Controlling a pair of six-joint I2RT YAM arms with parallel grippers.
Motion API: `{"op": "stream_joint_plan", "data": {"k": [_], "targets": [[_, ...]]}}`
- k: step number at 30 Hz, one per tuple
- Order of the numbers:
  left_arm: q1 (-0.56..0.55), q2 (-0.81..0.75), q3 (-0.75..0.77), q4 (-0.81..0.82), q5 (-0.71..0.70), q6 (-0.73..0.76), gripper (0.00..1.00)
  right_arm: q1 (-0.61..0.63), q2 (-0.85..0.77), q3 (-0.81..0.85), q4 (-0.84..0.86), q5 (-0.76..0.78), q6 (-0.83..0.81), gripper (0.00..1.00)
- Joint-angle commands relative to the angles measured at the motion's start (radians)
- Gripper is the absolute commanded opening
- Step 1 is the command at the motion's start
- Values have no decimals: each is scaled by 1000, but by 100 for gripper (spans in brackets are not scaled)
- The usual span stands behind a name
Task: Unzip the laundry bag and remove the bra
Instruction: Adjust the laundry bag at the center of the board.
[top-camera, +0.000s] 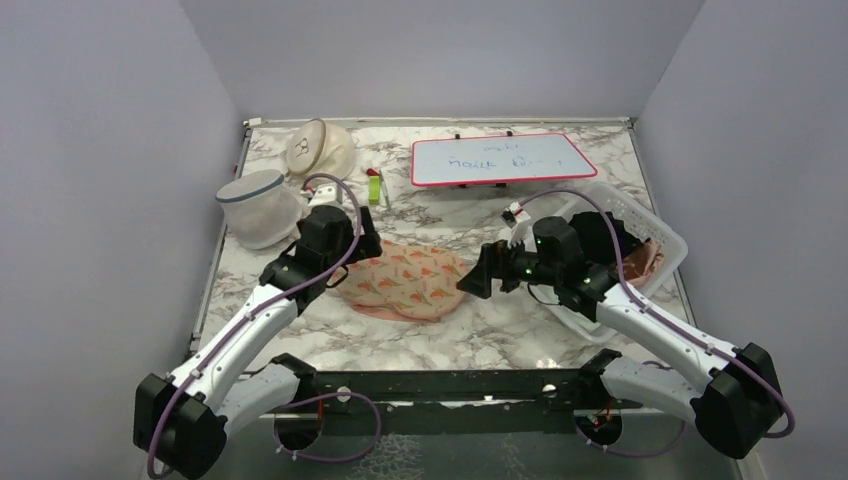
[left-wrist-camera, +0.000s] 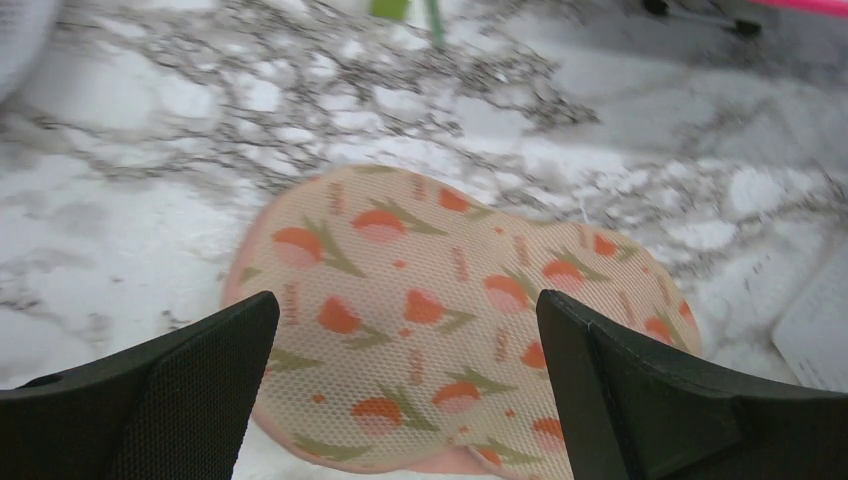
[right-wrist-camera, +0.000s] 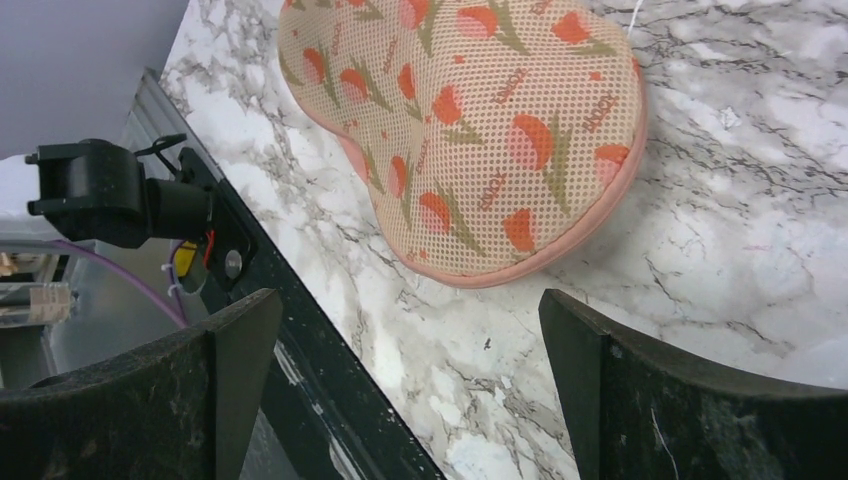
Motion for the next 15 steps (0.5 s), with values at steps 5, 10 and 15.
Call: {"op": "stream_joint_plan", "data": {"k": [5, 10, 15], "targets": [[121, -50, -85, -15, 2, -68, 99, 18, 50, -13, 104, -103, 31, 100], [121, 2, -119, 4, 109, -74, 96, 39, 84, -21, 128, -111, 46, 100], [120, 12, -156, 47, 203, -59, 96, 67, 123, -35, 160, -117, 50, 100]]}}
